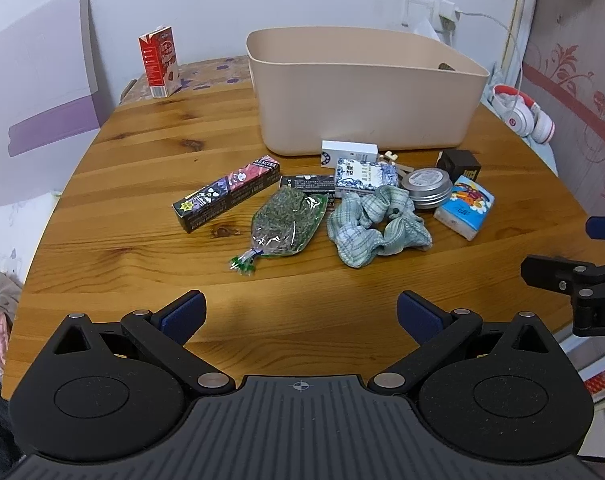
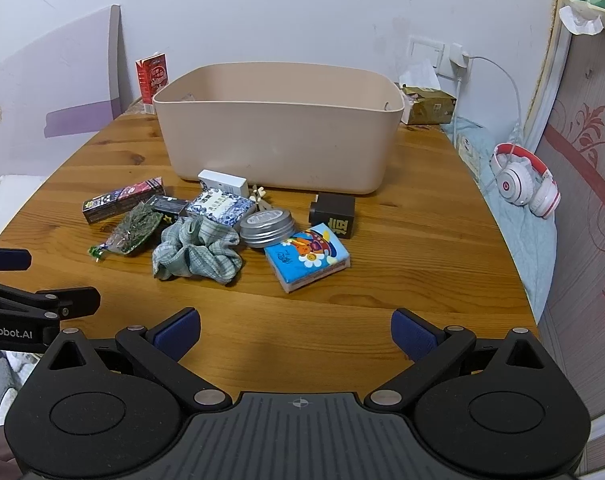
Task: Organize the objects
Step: 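Move both tools toward the items in front of the basket, then grasp the green seaweed bag with left tool while right tool grasps the blue tissue pack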
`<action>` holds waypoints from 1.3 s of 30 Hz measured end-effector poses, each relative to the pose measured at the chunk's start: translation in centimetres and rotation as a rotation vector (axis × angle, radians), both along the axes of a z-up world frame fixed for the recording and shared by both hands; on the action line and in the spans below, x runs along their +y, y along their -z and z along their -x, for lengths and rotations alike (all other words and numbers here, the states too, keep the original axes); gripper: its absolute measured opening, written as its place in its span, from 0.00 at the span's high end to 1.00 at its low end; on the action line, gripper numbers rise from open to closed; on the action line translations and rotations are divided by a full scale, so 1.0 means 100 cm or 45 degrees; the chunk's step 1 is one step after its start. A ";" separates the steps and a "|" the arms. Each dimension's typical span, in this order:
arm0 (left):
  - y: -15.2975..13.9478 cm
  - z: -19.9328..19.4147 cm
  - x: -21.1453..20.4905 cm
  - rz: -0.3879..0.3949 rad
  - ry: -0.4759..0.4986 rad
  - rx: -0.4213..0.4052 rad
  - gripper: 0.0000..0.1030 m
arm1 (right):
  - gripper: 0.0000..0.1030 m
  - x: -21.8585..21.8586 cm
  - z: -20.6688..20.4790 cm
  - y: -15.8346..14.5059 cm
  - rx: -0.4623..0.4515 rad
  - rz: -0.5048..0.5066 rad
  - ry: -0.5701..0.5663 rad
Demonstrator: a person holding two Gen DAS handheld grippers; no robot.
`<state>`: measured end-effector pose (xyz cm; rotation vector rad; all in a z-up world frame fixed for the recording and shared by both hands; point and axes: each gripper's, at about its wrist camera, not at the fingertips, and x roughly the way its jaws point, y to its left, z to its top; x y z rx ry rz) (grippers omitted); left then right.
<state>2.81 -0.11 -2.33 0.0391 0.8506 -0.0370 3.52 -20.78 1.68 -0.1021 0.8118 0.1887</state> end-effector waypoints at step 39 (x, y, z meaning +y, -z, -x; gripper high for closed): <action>0.056 -0.117 0.034 0.055 0.101 0.022 0.01 | 0.00 0.014 -0.108 0.064 0.094 0.157 -0.052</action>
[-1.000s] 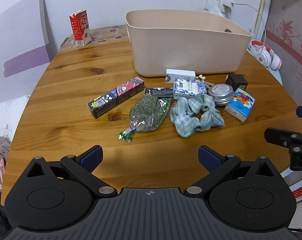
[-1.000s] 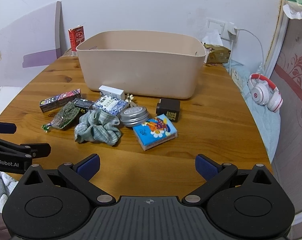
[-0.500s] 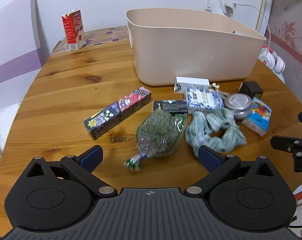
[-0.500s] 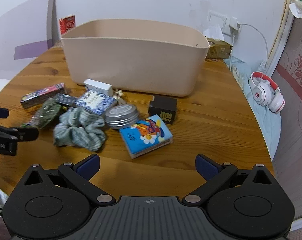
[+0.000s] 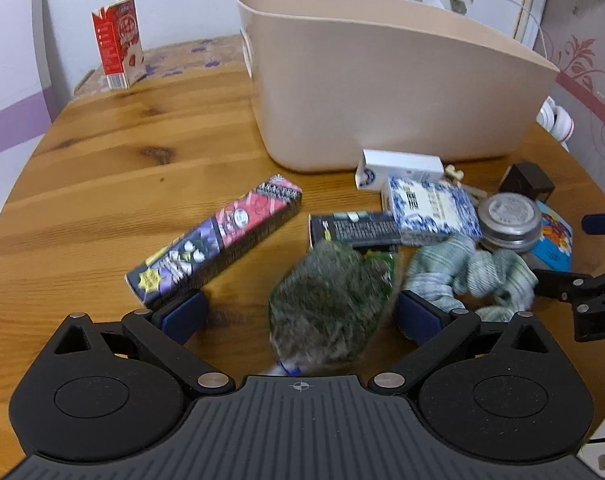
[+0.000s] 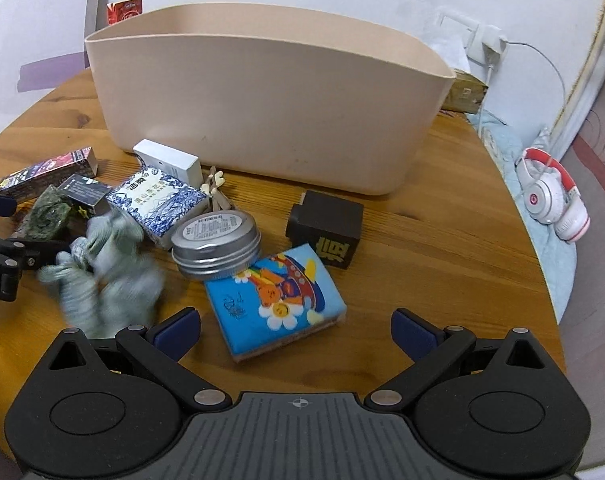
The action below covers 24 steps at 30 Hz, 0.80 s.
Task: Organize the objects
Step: 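Grasp the green seaweed bag with left tool while right tool grasps the blue tissue pack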
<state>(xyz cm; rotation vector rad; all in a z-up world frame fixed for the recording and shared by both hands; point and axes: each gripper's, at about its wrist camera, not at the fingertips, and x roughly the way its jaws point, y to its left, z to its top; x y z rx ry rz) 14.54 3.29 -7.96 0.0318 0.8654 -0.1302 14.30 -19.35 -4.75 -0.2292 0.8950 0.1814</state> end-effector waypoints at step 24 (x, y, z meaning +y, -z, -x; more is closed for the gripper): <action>-0.036 0.024 0.002 0.001 0.048 -0.099 0.46 | 0.31 -0.011 0.014 -0.022 -0.078 -0.111 0.018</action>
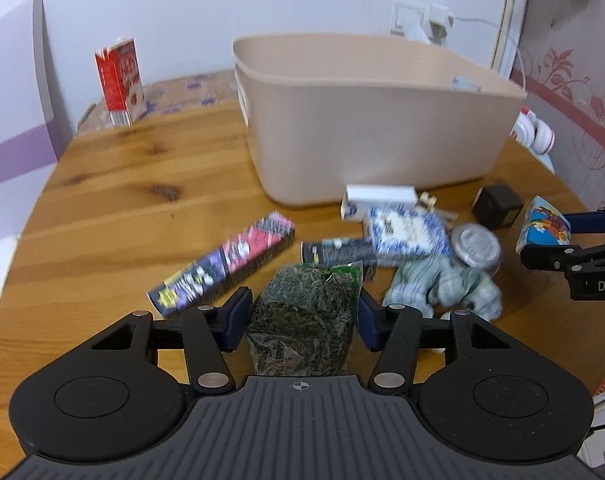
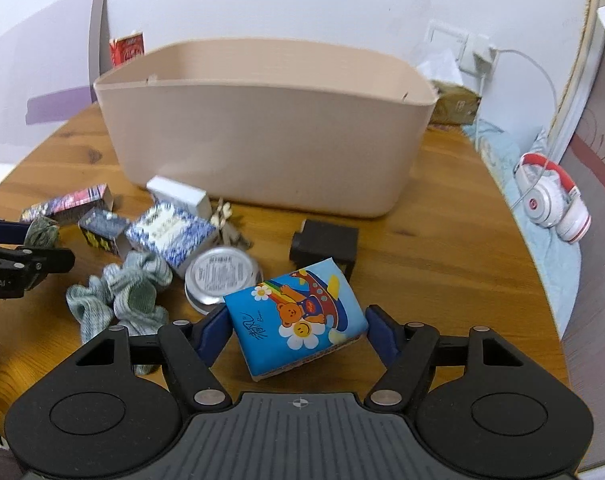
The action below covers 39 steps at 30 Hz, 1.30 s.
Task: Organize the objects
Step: 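Grasp the green seaweed bag with left tool while right tool grasps the blue tissue pack, then carry both items over the basket and open both tools to drop them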
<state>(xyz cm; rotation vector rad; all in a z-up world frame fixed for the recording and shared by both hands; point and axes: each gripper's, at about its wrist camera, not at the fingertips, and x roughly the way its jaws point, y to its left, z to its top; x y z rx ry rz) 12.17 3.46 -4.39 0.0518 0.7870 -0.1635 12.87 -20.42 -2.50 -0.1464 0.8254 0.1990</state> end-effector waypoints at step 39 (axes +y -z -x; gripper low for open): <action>-0.066 -0.210 -0.071 -0.114 -0.024 -0.038 0.46 | 0.31 -0.011 -0.153 -0.093 -0.228 -0.034 -0.012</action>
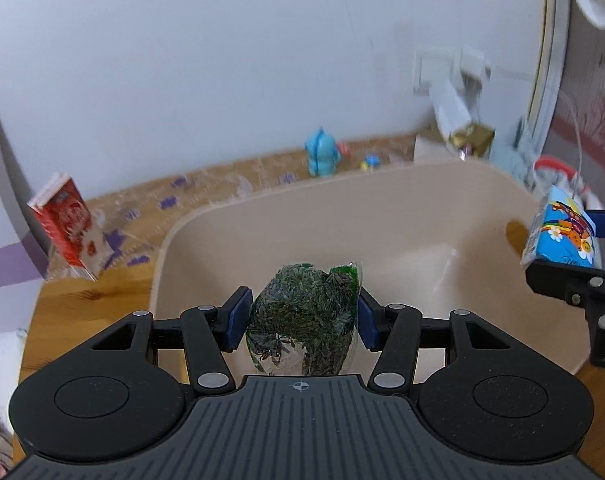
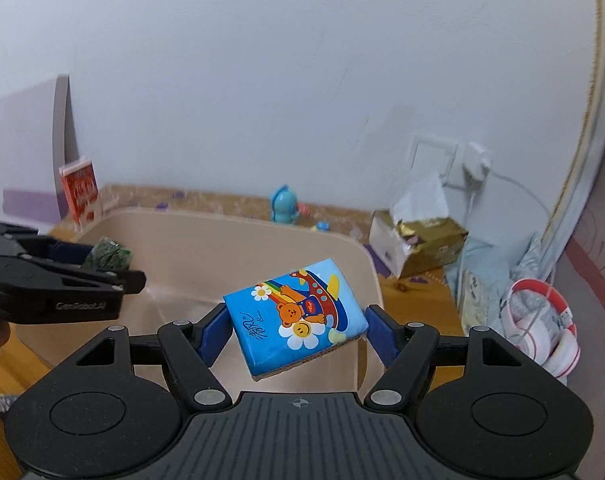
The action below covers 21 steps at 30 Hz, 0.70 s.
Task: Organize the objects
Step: 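Carry both items over the basket and open both tools to drop them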
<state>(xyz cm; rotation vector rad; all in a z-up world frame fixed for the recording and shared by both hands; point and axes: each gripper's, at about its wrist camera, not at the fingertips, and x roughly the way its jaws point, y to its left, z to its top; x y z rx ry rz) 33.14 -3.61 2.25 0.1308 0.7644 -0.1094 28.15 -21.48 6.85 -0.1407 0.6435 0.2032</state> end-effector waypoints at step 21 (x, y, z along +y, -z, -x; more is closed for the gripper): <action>-0.001 -0.005 0.001 0.059 0.070 0.172 0.26 | 0.16 0.014 -0.019 0.029 0.200 0.126 -0.023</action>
